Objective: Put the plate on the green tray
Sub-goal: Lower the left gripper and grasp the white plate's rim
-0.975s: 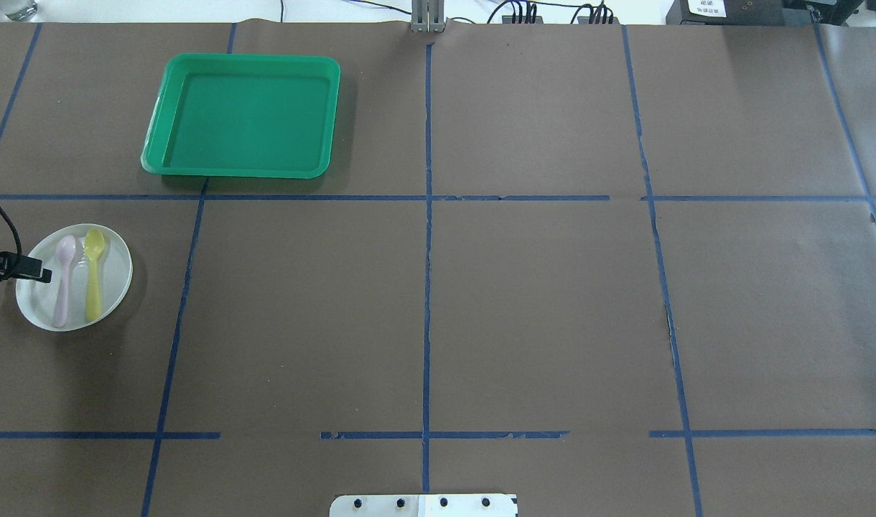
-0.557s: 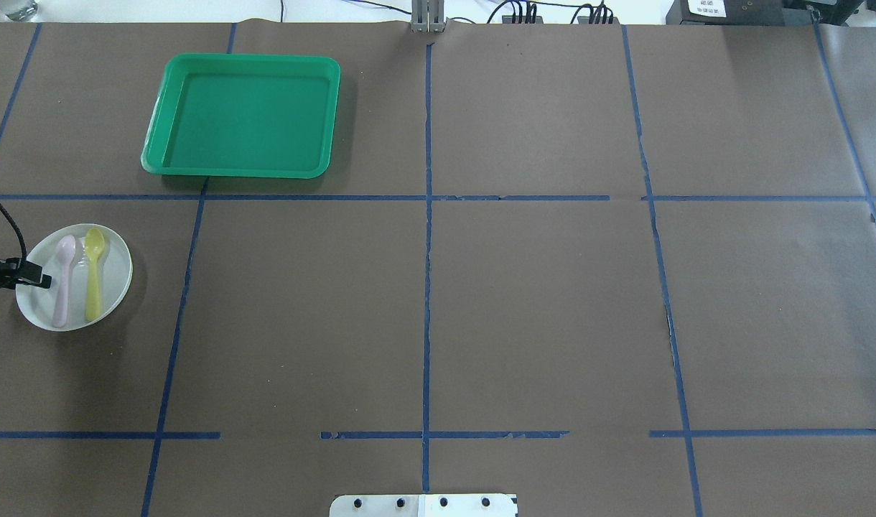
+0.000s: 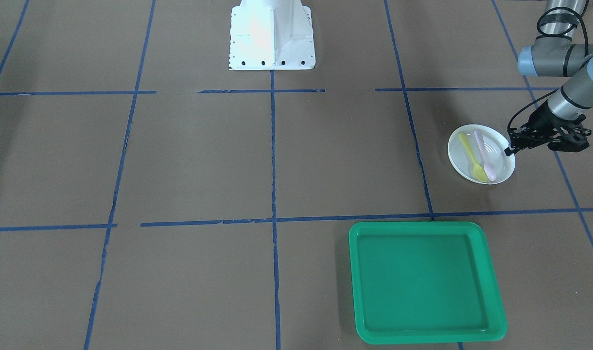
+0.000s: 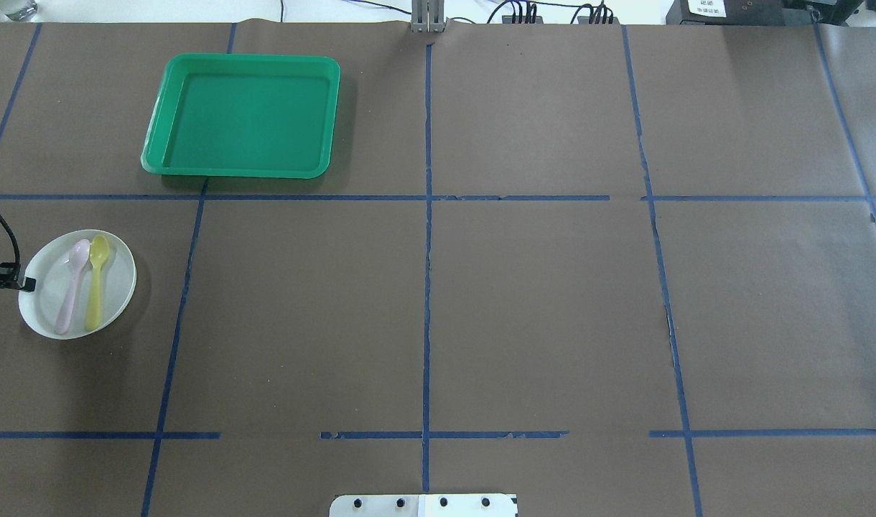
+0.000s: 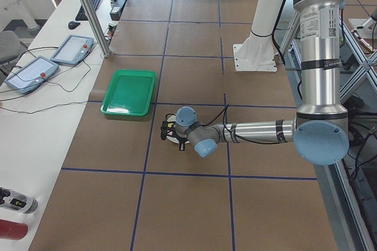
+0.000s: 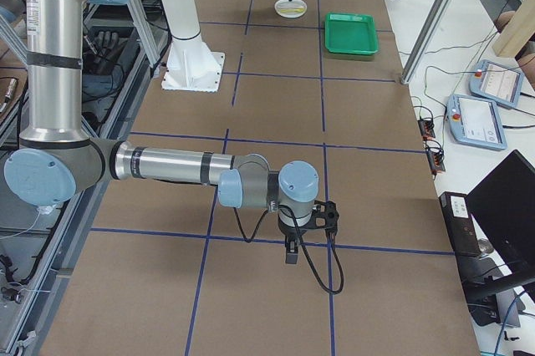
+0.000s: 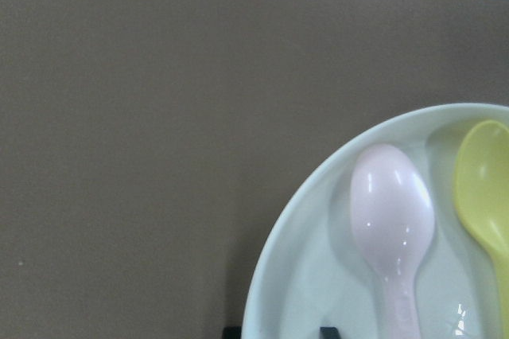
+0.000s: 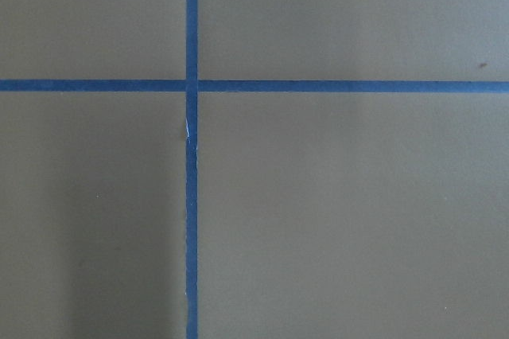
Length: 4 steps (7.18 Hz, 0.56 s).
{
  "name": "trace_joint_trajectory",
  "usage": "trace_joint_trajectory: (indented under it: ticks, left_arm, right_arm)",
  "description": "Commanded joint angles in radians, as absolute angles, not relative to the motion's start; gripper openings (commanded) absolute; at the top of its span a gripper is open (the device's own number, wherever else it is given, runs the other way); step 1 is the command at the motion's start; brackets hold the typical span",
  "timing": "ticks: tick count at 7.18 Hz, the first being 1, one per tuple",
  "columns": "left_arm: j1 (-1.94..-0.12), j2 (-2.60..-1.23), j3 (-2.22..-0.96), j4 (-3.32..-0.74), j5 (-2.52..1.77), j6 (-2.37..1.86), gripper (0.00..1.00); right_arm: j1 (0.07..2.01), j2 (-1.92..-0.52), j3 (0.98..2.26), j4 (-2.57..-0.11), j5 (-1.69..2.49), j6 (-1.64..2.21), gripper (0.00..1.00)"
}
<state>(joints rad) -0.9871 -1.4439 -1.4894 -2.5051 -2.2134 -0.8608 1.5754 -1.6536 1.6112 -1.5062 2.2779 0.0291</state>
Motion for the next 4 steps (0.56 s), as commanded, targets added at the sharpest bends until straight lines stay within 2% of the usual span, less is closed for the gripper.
trace_joint_trajectory:
  ticks: [1,4]
  left_arm:
    - [-0.988,-1.419,-1.525,-2.499,-2.229,-0.845,0.0]
    - [-1.101,-1.428,-1.52,-2.494,-2.49,-0.845,0.0]
  right_arm:
    - [1.575,-1.654,1.612,-1.506,2.278,0.029,1.0]
    - [1.575,-1.654,1.612,-1.505,2.278,0.029,1.0]
